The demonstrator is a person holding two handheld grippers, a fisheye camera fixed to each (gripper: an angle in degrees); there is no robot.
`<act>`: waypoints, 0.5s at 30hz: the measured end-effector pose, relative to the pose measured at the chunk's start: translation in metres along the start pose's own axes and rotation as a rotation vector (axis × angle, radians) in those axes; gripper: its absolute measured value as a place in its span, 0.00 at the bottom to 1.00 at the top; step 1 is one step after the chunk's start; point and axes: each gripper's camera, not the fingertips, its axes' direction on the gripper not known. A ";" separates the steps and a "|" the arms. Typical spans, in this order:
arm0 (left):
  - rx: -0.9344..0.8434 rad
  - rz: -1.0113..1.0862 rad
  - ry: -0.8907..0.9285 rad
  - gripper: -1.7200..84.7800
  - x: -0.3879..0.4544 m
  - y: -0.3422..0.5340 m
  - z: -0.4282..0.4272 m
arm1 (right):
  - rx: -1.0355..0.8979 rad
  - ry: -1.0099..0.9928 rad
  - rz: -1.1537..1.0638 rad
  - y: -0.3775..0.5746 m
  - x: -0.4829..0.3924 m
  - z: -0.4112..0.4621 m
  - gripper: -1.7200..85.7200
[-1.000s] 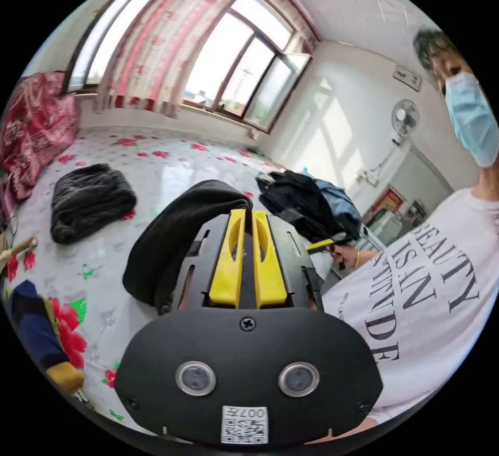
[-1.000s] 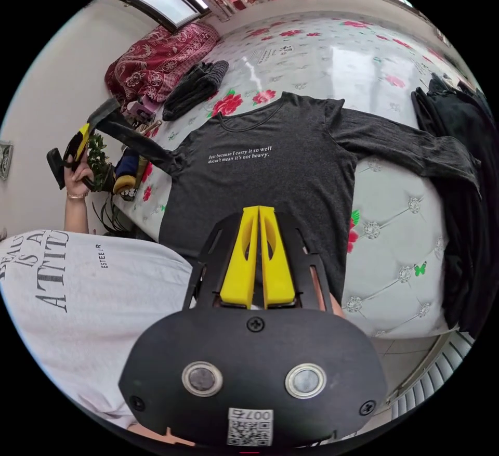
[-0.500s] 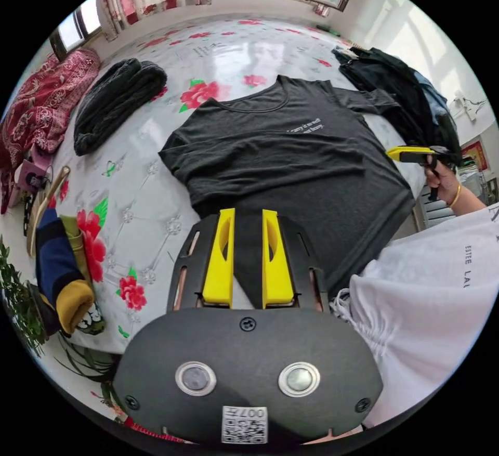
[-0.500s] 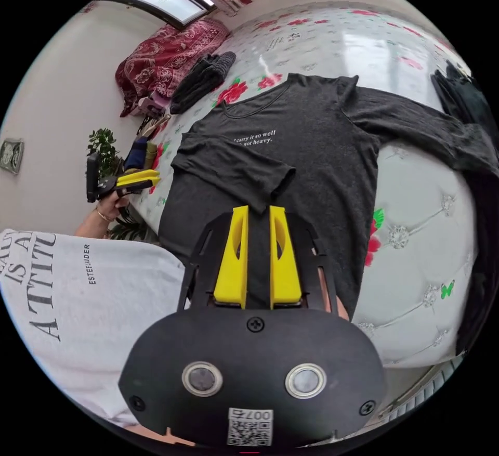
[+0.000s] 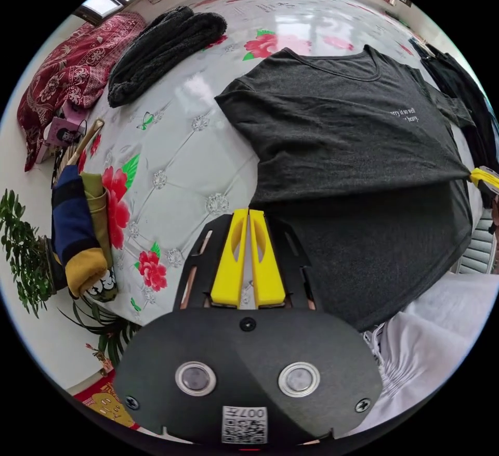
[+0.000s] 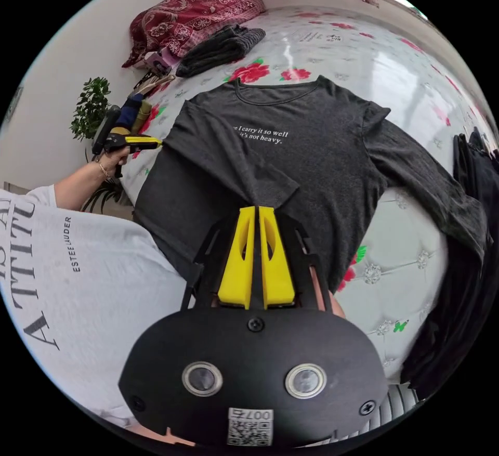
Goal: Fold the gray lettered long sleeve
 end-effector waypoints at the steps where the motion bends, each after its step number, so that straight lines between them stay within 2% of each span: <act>1: -0.001 0.008 0.004 0.01 -0.001 0.003 0.001 | -0.010 0.016 0.002 0.003 0.000 -0.001 0.02; 7: 0.000 -0.019 -0.003 0.02 -0.022 0.007 -0.010 | -0.169 -0.116 0.074 0.014 0.009 0.049 0.04; 11: 0.087 -0.030 0.054 0.03 -0.042 -0.002 -0.035 | -0.052 -0.176 0.114 0.015 0.013 0.021 0.05; 15: 0.102 0.023 0.123 0.04 -0.033 -0.027 -0.039 | 0.111 -0.057 0.246 0.010 0.060 -0.020 0.06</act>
